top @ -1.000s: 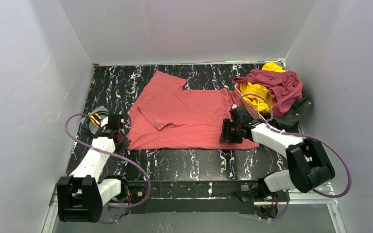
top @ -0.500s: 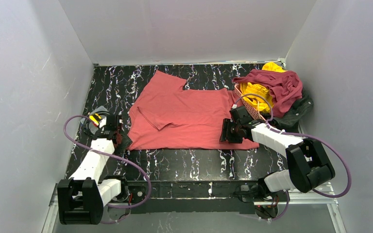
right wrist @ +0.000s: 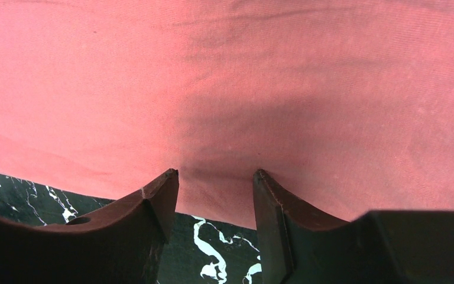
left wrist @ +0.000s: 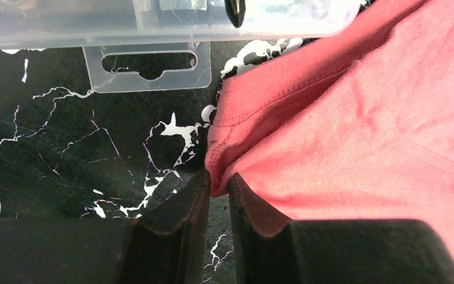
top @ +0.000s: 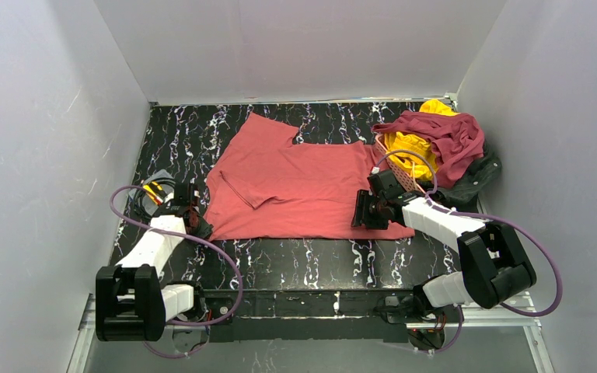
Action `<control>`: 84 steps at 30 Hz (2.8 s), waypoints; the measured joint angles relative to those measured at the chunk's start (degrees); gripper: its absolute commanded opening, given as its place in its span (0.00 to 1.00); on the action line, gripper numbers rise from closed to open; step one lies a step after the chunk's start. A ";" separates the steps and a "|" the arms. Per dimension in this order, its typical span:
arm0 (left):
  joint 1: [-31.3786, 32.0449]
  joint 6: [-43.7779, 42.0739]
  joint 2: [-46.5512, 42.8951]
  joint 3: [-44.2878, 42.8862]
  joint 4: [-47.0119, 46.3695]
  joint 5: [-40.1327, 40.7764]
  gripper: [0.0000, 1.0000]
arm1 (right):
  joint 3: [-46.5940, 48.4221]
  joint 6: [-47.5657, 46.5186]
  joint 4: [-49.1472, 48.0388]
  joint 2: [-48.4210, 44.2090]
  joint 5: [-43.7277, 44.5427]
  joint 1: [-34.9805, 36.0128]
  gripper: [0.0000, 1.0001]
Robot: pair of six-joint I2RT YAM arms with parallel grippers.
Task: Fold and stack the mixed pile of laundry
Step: Fold the T-shirt at the center of the board.
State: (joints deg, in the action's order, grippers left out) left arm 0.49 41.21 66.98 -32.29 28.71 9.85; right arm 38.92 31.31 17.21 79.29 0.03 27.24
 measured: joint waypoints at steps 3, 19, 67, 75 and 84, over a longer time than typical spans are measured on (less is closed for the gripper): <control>0.00 -0.11 -0.74 0.00 0.17 0.24 0.10 | 0.00 0.02 0.00 0.00 0.04 0.00 0.58; 0.00 -1.14 -3.78 -3.30 6.29 3.72 0.05 | 0.02 0.68 0.13 0.11 0.92 0.24 0.59; 13.22 7.19 -5.38 6.62 -13.40 -15.23 0.61 | -6.91 0.94 -0.04 -8.66 -5.57 0.50 0.72; 13.22 10.49 -21.14 10.16 -1.33 -13.70 0.67 | -9.70 4.17 6.56 -15.26 -8.00 4.90 0.76; 13.22 3.43 -17.31 -7.41 10.97 -17.79 0.72 | 2.69 0.39 19.12 -16.52 -4.83 9.90 0.72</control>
State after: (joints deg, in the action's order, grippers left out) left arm 13.72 44.64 49.67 -39.70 39.68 -7.94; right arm 41.60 31.70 36.34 62.76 -4.80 37.15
